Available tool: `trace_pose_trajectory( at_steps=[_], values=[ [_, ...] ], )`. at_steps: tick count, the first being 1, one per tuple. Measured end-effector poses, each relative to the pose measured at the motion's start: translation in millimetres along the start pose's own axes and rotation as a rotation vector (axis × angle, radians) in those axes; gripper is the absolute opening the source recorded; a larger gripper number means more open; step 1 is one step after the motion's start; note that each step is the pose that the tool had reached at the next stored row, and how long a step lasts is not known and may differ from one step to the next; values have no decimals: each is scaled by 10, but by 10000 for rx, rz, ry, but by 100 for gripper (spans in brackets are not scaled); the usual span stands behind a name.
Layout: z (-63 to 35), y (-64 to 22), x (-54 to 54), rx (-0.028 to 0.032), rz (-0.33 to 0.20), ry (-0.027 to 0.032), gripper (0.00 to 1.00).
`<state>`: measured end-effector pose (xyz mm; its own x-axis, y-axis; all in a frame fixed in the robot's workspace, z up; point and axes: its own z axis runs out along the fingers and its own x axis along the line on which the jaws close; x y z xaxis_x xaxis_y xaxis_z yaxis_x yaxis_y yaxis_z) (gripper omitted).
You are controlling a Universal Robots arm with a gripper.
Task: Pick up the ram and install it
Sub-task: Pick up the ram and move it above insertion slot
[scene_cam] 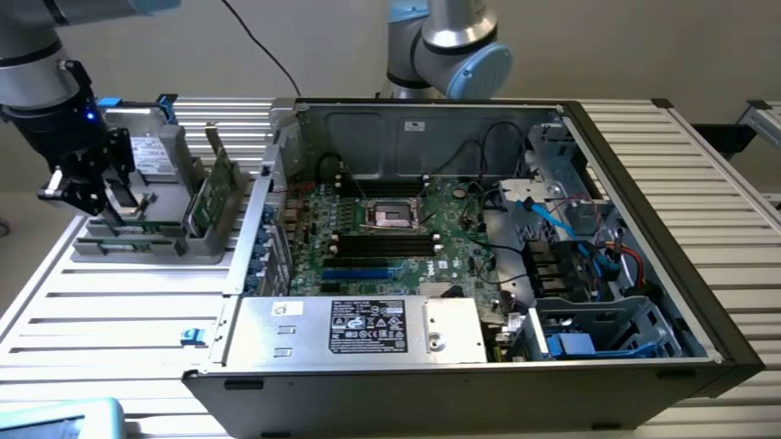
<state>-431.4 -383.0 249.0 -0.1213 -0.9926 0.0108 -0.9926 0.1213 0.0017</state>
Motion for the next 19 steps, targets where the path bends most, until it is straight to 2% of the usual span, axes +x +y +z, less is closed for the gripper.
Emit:
trace_pose_trajectory(
  at_steps=[19],
  values=[
    [345,-29,56,-28,2,4,43]
  ],
)
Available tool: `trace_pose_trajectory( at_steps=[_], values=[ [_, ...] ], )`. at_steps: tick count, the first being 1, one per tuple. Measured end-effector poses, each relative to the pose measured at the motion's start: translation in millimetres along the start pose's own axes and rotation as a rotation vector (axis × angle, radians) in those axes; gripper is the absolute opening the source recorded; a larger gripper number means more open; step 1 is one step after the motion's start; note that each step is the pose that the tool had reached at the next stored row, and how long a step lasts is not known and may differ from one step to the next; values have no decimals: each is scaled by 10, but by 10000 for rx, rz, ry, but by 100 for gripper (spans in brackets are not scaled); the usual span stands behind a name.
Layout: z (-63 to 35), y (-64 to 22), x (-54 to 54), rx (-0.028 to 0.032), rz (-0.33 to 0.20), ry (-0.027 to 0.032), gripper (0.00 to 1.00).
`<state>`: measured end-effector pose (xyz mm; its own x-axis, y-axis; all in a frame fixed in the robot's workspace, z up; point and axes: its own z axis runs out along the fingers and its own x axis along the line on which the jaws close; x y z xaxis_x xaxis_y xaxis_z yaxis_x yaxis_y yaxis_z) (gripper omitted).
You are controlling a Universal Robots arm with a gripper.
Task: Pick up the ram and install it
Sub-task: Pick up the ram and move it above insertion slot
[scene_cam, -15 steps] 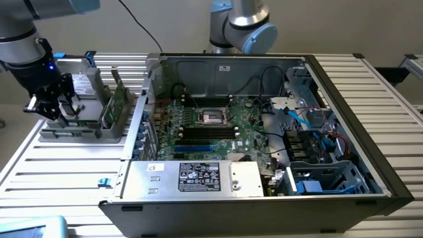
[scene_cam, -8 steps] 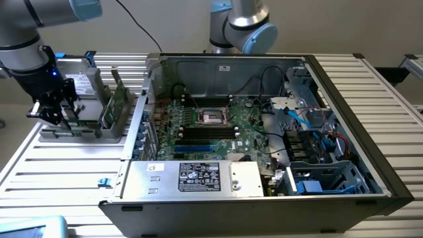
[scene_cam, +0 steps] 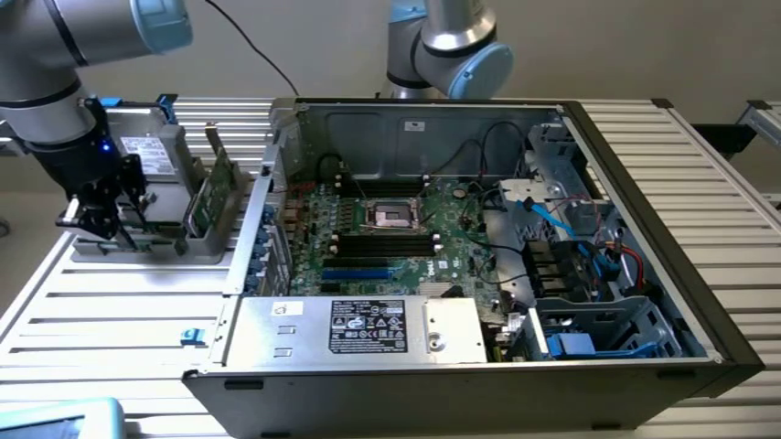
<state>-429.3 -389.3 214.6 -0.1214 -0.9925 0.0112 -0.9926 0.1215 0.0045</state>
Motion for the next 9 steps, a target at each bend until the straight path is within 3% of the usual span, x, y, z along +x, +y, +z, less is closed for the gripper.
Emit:
trace_pose_trajectory(
  at_steps=[9],
  values=[
    [66,-5,0,-6,-19,2,43]
  ],
)
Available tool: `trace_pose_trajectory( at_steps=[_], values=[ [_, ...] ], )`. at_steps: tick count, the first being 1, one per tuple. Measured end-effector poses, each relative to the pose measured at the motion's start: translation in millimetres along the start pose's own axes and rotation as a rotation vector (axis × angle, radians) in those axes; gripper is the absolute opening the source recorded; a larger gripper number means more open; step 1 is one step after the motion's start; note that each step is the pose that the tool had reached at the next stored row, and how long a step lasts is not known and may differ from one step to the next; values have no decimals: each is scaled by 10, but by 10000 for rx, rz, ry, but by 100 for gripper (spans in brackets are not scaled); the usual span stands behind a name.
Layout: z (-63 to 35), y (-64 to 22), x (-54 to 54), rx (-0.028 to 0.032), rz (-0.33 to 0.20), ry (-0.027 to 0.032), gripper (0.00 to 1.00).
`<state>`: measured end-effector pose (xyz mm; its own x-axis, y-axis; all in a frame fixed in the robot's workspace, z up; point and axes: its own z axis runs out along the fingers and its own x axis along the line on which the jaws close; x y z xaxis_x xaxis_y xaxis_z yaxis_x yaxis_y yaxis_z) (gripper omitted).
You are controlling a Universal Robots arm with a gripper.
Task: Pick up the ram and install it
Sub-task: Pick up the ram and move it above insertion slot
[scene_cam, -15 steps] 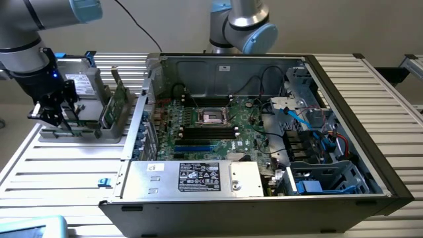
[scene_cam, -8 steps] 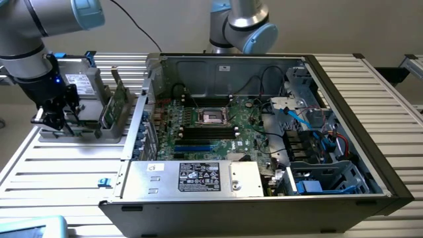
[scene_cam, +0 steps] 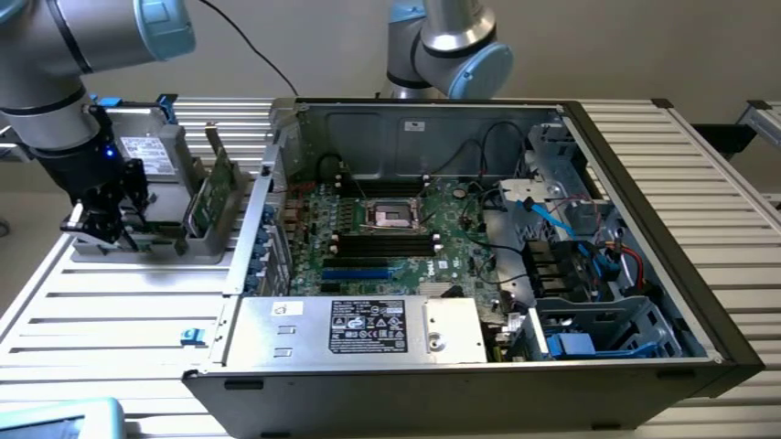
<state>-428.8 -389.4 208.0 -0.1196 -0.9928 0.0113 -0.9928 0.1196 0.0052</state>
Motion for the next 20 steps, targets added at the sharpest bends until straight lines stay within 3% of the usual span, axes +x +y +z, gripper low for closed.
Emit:
trace_pose_trajectory(
  at_steps=[20],
  values=[
    [97,-6,-20,0,1,-1,43]
  ],
)
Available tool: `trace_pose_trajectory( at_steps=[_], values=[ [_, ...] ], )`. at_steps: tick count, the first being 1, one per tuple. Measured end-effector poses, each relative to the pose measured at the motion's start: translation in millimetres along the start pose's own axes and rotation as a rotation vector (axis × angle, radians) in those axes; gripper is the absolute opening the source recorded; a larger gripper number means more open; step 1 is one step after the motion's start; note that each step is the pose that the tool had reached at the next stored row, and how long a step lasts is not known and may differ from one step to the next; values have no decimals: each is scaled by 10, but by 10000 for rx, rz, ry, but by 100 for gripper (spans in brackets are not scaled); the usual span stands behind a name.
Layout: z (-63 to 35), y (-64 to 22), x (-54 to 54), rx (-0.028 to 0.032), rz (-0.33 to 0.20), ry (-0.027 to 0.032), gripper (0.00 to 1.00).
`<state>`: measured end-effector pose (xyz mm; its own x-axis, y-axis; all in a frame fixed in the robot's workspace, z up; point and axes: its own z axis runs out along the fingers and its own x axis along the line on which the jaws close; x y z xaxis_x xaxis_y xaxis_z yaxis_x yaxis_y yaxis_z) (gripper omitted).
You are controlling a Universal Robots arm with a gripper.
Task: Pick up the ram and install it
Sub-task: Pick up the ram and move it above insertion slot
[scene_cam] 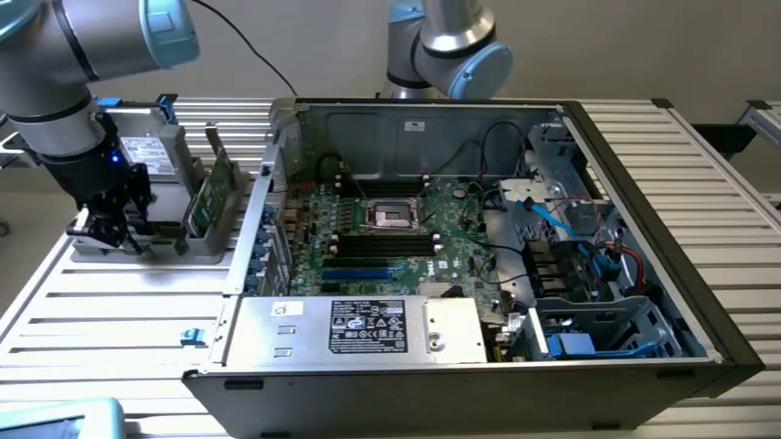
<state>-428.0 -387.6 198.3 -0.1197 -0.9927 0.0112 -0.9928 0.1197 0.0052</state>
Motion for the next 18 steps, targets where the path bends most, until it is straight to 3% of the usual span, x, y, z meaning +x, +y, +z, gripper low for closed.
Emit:
trace_pose_trajectory(
  at_steps=[7,12,17,18],
  values=[
    [10,-1,1,0,-2,0,40],
    [11,-1,1,0,-2,0,14],
    [-3,-1,1,2,-1,-1,14],
    [-85,0,2,0,-12,1,14]
  ],
)
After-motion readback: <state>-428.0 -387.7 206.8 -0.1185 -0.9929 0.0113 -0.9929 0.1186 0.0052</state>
